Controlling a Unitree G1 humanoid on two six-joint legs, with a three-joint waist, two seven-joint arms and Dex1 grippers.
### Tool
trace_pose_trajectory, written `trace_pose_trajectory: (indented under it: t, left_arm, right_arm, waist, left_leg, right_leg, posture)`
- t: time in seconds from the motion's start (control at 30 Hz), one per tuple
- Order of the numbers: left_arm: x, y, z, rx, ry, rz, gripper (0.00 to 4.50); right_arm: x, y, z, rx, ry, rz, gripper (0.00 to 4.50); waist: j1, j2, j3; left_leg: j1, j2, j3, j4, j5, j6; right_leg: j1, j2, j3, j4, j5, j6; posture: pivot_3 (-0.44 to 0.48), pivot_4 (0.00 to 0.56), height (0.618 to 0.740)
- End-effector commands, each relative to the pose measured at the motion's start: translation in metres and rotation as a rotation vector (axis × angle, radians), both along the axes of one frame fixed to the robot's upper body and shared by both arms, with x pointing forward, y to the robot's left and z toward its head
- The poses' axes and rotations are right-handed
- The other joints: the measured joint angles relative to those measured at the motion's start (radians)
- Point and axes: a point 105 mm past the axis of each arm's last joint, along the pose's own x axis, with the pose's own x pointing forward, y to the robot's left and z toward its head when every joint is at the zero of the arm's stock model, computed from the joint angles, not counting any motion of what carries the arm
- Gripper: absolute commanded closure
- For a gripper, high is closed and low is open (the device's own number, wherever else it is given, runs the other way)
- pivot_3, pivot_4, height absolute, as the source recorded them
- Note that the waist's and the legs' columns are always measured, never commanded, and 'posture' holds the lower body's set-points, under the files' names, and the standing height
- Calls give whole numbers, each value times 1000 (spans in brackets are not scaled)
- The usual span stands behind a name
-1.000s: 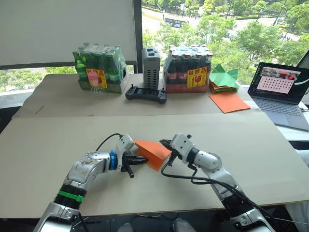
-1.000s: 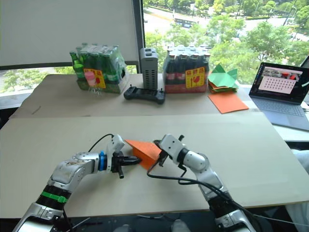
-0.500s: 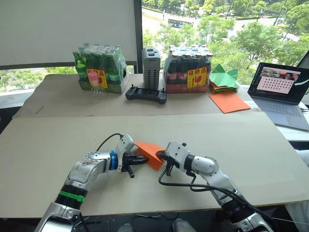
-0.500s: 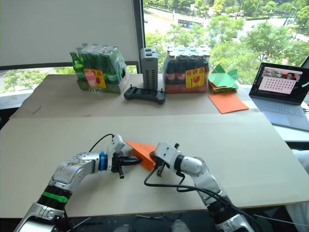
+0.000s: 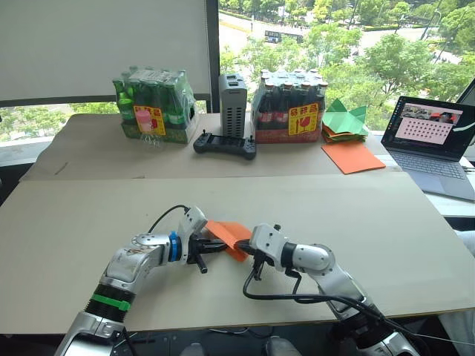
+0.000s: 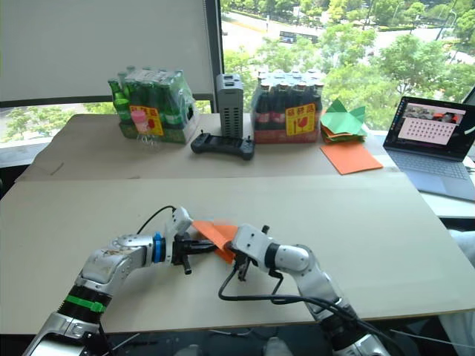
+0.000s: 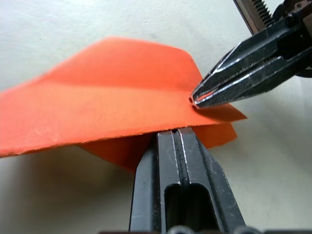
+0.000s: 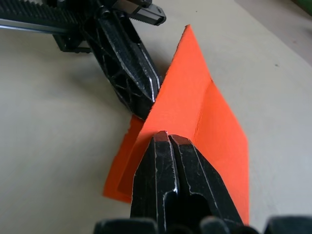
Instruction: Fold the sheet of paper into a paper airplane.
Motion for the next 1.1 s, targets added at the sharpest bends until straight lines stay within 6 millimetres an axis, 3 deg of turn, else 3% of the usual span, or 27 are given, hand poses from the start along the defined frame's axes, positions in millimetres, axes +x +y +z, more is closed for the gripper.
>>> trace_pose_trajectory:
  t: [0.03, 0.33, 0.67, 0.97, 1.1]
  left_arm:
    - [-4, 2, -8, 13, 28, 16, 4500]
    - [-6, 11, 3, 7, 24, 21, 4500]
    - [-24, 48, 22, 26, 44, 7, 4500]
    - [-4, 24, 66, -199, 59, 44, 4500]
    - [1, 13, 65, -201, 55, 36, 4500]
  right_arm:
    - [-4, 1, 2, -32, -8, 19, 4481]
    - [1, 2, -2, -46, 15, -14, 4481]
    - [2, -3, -6, -64, 14, -26, 4481]
    - [2, -4, -10, -82, 15, -22, 4481]
    - [4, -5, -8, -83, 11, -27, 4481]
  waist:
    - [-1, 0, 0]
    - [-4, 0, 0]
    - [-4, 0, 0]
    - [3, 0, 0]
    - [-3, 0, 0]
  left_leg:
    - [0, 0, 0, 0, 0, 0]
    - [1, 0, 0, 0, 0, 0]
    - [1, 1, 0, 0, 0, 0]
    - [0, 1, 0, 0, 0, 0]
    - [1, 1, 0, 0, 0, 0]
  right_leg:
    - [0, 0, 0, 0, 0, 0]
    - [1, 1, 0, 0, 0, 0]
    - [0, 1, 0, 0, 0, 0]
    - [0, 1, 0, 0, 0, 0]
    - [0, 1, 0, 0, 0, 0]
  posture:
    - [0, 150, 740]
    - [0, 150, 740]
    - [0, 150, 740]
    - [0, 150, 740]
    - [0, 150, 740]
